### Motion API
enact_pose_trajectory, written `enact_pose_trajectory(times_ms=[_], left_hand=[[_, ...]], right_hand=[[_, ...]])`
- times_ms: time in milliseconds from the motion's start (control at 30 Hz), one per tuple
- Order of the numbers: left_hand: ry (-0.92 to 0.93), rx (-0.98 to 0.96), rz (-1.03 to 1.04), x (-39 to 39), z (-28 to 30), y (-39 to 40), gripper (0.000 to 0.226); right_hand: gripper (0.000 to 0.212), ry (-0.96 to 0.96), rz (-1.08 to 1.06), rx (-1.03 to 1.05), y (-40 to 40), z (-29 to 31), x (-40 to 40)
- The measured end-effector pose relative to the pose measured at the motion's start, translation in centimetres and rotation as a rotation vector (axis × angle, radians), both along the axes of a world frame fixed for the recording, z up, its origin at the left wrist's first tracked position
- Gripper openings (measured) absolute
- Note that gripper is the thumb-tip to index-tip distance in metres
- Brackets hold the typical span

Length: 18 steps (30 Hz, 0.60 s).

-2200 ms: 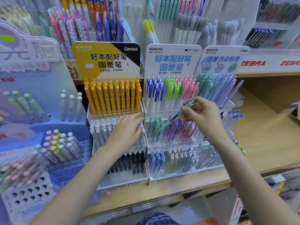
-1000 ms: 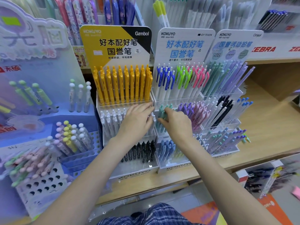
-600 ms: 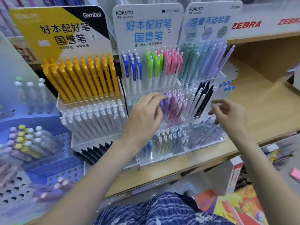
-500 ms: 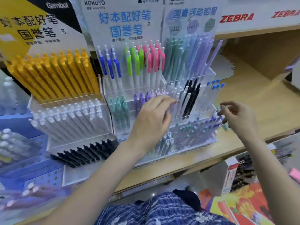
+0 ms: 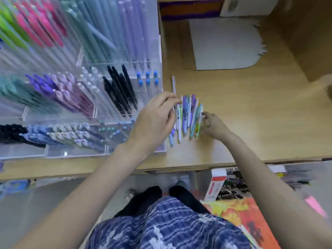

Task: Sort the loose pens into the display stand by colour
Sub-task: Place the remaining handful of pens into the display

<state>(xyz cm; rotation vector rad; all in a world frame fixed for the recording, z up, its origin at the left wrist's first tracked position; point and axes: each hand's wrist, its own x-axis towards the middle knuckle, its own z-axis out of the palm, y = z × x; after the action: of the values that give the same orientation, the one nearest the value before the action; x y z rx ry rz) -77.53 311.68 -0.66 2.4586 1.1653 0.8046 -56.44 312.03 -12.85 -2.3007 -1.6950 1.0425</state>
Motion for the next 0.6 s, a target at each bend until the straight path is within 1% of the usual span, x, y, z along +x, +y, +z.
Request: enact_pose_trajectory(times_ms=[67, 133, 233, 333, 433, 500, 533, 600], left_hand=[[0.046, -0.06, 0.016, 1.6, -1.1, -0.2, 0.035], [0.13, -0.146, 0.05, 3.2, -2.6, -0.5, 0.036], [0.27, -0.306, 0.11, 5.2, -5.1, -0.2, 0.038], [0.365, -0.411, 0.152, 6.1, -7.6, 0.2, 0.04], [0.416, -0.499, 0.205, 6.2, -9.4, 0.3, 0.042], [0.423, -0.506, 0.279, 6.2, -10.2, 0.0, 0.044], [0.422, -0.471, 0.292, 6.4, -10.4, -0.3, 0.045], [0.442, -0.412, 0.285, 7.3, -11.0, -0.7, 0.057]], right_hand=[[0.053, -0.005, 0.042, 0.058, 2.2, 0.4, 1.9], [0.053, 0.035, 0.105, 0.105, 5.1, 0.7, 3.0], [0.044, 0.037, 0.253, 0.159, 10.0, 0.4, 2.6], [0.044, 0.018, 0.385, 0.2, 15.0, -0.2, 0.8], [0.048, -0.021, 0.454, 0.185, 18.2, -1.3, -0.9], [0.045, -0.051, 0.461, 0.182, 19.0, -1.5, -1.7], [0.043, -0.052, 0.466, 0.189, 18.9, -1.5, -1.8], [0.041, -0.027, 0.499, 0.187, 17.9, -1.6, -1.6]])
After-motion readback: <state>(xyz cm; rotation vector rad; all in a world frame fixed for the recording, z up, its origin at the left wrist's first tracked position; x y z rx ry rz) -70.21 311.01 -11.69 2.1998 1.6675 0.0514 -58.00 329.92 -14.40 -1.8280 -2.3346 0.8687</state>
